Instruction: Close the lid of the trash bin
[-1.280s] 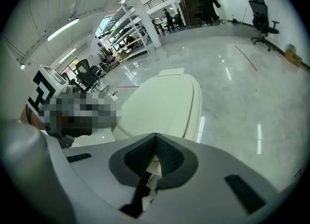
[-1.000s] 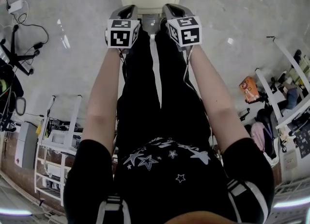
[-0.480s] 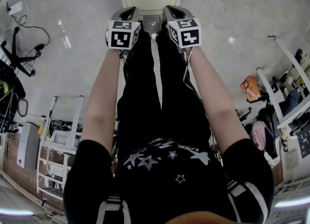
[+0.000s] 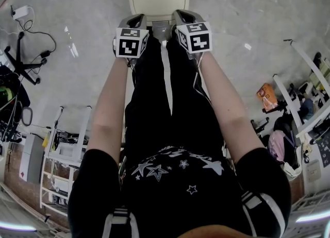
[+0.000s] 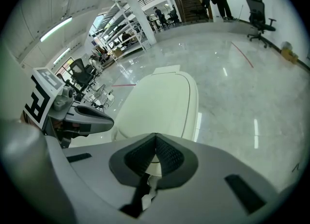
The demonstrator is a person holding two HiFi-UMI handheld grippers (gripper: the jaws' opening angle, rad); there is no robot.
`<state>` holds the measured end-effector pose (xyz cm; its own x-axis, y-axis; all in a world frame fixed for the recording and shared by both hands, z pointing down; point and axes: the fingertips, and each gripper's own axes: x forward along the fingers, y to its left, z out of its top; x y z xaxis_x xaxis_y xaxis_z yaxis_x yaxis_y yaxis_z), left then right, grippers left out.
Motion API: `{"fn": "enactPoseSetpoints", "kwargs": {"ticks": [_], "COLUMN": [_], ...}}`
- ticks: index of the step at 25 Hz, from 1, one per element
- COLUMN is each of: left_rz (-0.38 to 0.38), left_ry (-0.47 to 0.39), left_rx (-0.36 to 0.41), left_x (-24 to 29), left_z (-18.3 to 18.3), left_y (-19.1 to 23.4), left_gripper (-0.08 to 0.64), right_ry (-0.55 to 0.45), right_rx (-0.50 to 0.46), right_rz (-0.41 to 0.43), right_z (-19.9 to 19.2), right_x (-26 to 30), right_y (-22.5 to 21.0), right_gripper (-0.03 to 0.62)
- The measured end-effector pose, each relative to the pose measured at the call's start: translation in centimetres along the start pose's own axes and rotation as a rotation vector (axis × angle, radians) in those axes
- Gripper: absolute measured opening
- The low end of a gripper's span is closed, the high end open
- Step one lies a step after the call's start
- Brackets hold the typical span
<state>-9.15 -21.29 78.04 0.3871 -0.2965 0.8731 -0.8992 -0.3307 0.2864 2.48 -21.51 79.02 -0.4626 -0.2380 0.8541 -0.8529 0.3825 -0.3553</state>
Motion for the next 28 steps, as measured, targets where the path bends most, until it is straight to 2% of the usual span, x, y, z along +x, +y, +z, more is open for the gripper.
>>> {"fn": "enactPoseSetpoints", "kwargs": {"ticks": [4, 10, 15, 21, 25, 28], "left_rz": [0.007, 0.014, 0.018, 0.041, 0.053, 0.042], "left_ry": [-0.056, -0.206, -0.344, -0.502, -0.616, -0.671], "left_rx": [-0.012, -0.015, -0.014, -0.001, -0.024, -0.016], "left_x": [-1.6, -5.6, -9.6, -15.9, -21.2, -24.5], "left_z": [2.1, 7.9, 12.7, 17.0, 19.4, 20.5], "left_y": [-0.4, -2.6, -5.0, -8.0, -10.0, -11.7], "left_gripper": [0.011, 0.011, 0.011, 0.011, 0.011, 0.011], "right_ry": [-0.030, -0.137, -0.242, -0.366, -0.438, -0.482], "right_rx": [0.000, 0.010, -0.022, -0.061, -0.096, -0.116], "right_rz": [-0.004, -0.017, -0.008, 0.008, 0.041, 0.055], "right_z": [1.5, 5.3, 9.5, 14.0, 16.4, 17.7], "right_x": [-1.6, -6.1, -10.5, -16.8, -21.2, -24.3], "right_y": [0.1, 0.1, 0.5, 1.2, 2.6, 3.8], "right_gripper": [0.006, 0.005, 0.005, 0.006, 0.005, 0.005]}}
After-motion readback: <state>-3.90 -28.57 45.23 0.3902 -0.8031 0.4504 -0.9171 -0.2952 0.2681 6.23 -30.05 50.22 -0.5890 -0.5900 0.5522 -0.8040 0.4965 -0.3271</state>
